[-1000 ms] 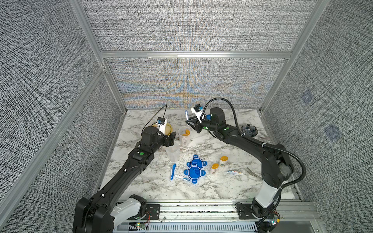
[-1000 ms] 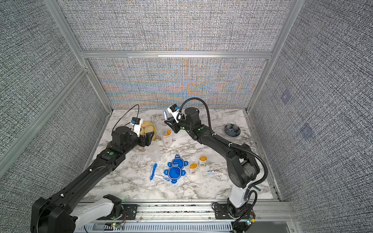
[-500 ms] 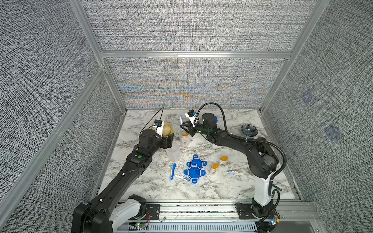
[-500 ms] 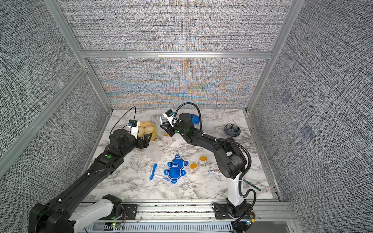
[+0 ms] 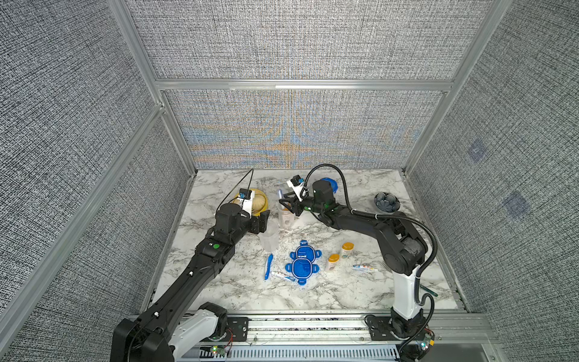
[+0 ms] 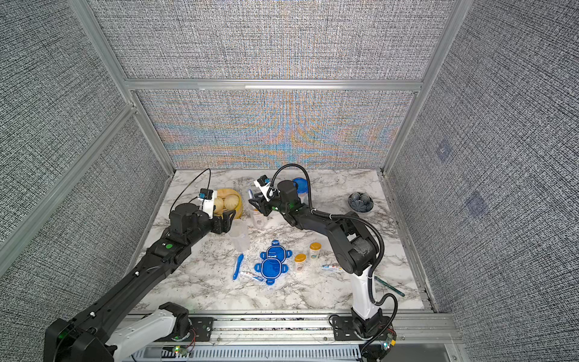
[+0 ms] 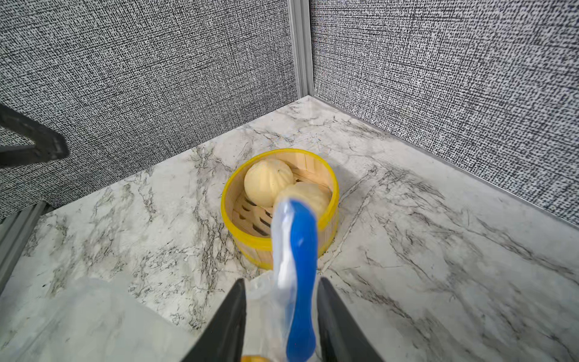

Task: Pack away toiletry kits
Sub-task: Place the toiletry item into the container.

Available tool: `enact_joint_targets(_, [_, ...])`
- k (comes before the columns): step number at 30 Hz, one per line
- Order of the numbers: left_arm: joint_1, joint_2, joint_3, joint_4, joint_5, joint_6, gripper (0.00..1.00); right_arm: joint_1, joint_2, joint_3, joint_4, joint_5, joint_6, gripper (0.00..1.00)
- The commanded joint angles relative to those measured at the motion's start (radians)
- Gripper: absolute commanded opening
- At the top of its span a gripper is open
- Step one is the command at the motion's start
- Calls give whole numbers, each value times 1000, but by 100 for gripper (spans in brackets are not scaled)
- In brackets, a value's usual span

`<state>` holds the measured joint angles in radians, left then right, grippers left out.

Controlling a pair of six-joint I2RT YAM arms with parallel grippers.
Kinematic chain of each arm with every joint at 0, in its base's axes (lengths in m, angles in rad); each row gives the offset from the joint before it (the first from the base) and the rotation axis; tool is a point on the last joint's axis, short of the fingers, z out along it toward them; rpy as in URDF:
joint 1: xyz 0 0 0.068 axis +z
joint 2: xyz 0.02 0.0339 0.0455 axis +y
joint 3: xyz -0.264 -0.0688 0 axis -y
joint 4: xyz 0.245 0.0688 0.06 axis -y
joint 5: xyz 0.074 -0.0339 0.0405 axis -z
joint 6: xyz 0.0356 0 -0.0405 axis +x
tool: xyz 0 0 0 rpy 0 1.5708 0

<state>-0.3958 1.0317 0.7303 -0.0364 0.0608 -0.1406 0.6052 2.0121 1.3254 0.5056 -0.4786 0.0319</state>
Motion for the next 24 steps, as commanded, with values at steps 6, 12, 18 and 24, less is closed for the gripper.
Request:
enact_joint_targets(6, [2, 20, 16, 2, 2, -16, 85, -4, -102, -48, 45, 3, 7, 53])
enact_joint_targets(12, [2, 27, 35, -51, -5, -14, 85, -38, -303, -21, -461, 51, -11, 55])
enact_joint_targets(18, [2, 16, 57, -135, 22, -66, 85, -27, -433, 52, -1027, 71, -180, 54])
enact_joint_targets(24, [1, -21, 63, -265, 49, -172, 84, 61, -579, -101, -1137, 47, -290, 52])
